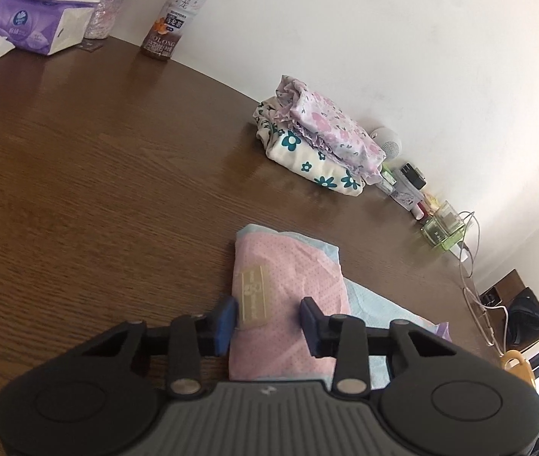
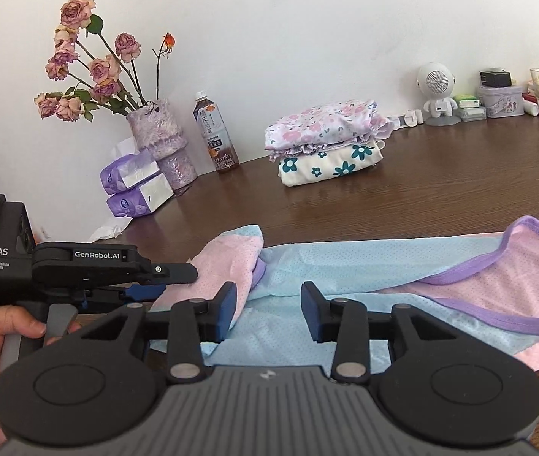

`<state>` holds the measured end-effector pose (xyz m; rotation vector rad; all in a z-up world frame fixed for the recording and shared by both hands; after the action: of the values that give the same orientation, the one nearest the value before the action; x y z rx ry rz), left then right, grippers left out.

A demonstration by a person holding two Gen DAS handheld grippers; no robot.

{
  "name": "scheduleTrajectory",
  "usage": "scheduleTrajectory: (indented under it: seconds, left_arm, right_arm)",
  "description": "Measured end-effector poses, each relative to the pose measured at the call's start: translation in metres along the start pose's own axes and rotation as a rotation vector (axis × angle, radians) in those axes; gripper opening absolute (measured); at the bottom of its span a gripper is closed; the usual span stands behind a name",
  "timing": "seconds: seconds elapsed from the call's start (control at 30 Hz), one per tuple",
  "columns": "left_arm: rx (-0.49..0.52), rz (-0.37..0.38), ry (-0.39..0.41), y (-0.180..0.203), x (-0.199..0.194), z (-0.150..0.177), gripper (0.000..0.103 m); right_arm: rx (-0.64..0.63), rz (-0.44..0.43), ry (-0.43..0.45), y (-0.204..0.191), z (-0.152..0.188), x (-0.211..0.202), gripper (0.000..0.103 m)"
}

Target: Fold clothes

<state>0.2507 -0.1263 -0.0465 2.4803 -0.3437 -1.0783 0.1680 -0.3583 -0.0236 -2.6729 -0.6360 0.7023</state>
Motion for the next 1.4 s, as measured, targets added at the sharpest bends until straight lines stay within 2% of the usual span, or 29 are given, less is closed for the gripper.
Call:
scheduleTrajectory:
  seconds: [0.1,0.27,0.47,0.63,0.87,1.0,1.23,1.4]
  left_arm:
    - [0.019,-0.037,0.017,0.004,0.001,0.003,0.028]
    - [0.116,-0.099,0.046,0.013,-0.002,0.005,0.017]
    - [0.268,-0.177,0.081,0.03,-0.008,0.001,0.014]
    - [0.406,-0.265,0.118,0.031,-0.019,-0.008,0.013]
    - [0.495,-0.368,0.112,0.001,-0.035,-0.022,0.013]
    - [0.584,-0.427,0.107,-0.006,-0.041,-0.03,0.013]
    - [0.771,-0.543,0.125,0.004,-0.039,-0.038,0.013]
    - [0.914,-0.595,0.129,0.021,-0.031,-0.027,0.013]
  right_arm:
    - [0.01,-0.005,0.032,0.01,-0.001,-0.016,0.038]
    - [0.036,-0.025,0.073,0.025,-0.006,-0.032,0.04]
    - [0.049,-0.045,0.086,0.031,-0.007,-0.036,0.042]
    - [0.038,-0.053,0.064,0.029,-0.005,-0.033,0.042]
    - [0.016,-0.058,0.026,0.022,0.002,-0.027,0.044]
    - [0.023,-0.054,0.005,0.023,0.006,-0.021,0.045]
    - [0.012,-0.041,-0.034,0.021,0.011,-0.012,0.045]
    - [0.022,-0.034,-0.038,0.024,0.013,-0.011,0.045]
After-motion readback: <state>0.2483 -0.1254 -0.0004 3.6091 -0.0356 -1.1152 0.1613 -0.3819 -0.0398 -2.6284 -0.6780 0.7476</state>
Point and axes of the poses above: each gripper's, at about its wrist camera, not at the fingertips, and x roughly the way its jaws point, y to its right, z to its underside, the point moved 7 cm from there along x, roughly the way its jaws point, and after that the axes turned 6 degrees about -z, right-handed, at the moved point
